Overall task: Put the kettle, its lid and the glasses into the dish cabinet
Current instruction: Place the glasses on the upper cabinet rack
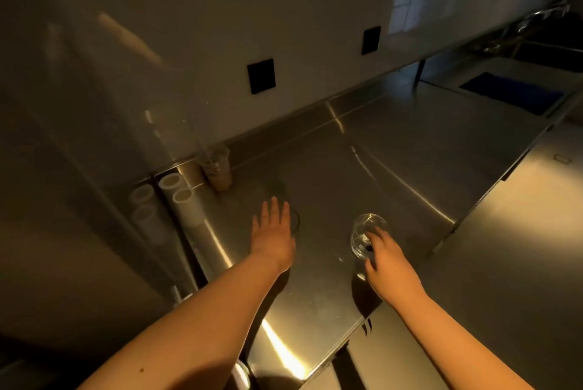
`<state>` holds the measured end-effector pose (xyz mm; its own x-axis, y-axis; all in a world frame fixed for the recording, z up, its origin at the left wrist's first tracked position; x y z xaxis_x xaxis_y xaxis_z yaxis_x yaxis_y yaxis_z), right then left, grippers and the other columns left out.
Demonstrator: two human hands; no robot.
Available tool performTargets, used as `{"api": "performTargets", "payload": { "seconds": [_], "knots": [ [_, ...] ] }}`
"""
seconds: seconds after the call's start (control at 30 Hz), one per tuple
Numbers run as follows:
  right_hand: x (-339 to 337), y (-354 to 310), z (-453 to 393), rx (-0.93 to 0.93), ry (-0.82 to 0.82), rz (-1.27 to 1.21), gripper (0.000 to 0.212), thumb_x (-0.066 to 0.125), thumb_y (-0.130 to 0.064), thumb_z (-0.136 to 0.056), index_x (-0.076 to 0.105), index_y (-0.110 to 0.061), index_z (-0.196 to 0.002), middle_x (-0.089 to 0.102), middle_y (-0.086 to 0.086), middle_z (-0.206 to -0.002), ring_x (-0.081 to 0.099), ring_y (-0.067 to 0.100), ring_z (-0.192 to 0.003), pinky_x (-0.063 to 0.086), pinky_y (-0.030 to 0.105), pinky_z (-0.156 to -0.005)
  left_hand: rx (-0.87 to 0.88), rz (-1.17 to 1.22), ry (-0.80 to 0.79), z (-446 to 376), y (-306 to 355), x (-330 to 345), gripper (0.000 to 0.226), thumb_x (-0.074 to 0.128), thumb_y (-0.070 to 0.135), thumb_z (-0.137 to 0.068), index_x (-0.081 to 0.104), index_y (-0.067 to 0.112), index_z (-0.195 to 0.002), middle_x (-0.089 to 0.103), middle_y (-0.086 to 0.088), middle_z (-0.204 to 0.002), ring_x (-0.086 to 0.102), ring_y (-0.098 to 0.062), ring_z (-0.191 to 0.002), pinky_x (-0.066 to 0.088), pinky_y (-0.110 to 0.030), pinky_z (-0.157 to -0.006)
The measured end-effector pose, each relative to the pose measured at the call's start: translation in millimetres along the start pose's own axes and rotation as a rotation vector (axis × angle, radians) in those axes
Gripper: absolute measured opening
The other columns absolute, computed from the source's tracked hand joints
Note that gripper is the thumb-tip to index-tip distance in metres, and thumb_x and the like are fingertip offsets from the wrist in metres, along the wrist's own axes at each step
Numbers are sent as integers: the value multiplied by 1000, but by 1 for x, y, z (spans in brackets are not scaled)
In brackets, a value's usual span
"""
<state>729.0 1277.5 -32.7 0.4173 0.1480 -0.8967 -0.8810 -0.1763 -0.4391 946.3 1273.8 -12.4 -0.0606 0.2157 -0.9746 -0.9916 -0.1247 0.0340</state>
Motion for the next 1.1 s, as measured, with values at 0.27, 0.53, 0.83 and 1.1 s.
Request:
{"api": "performTargets", "payload": {
  "seconds": [0.27,0.53,0.83,1.1],
  "knots": [
    [24,16,-17,-14,19,3,51,48,-15,-93,33,-11,-142,20,8,-153,15,22,-142,20,31,-114,72,-25,-48,-30,3,21,66,31,36,-101,-10,20,-150,-18,-10,-157,-14,-29,-144,4,-49,-117],
    [33,16,-25,8,81,-37,44,51,-12,-91,42,-6,-134,34,12,-147,24,24,-139,21,32,-113,41,16,-54,-38,2,28,71,38,35,-99,-9,23,-150,-16,-7,-158,-14,-27,-145,12,-54,-115],
    [46,2,-12,-104,102,-65,30,52,-17,-91,53,-12,-121,43,6,-140,34,18,-132,30,29,-108,25,60,-27,-38,2,26,72,46,27,-96,-2,25,-151,-5,-6,-159,-8,-30,-145,18,-54,-114],
    [53,1,-11,-55,132,-238,62,67,-23,-83,37,-20,-137,19,-2,-154,26,17,-138,29,27,-105,16,112,-21,-37,3,25,81,61,34,-88,10,25,-150,11,-8,-153,9,-30,-143,34,-49,-107]
  ]
}}
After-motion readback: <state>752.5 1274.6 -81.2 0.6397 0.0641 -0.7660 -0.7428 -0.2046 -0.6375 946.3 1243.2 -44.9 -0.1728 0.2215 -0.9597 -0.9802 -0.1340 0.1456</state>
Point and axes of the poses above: each hand's wrist, its own z-axis away from the middle knuckle, its own x-axis out of the palm, y = z × x, the point moved 2 cm from there along -z, towards the middle knuckle
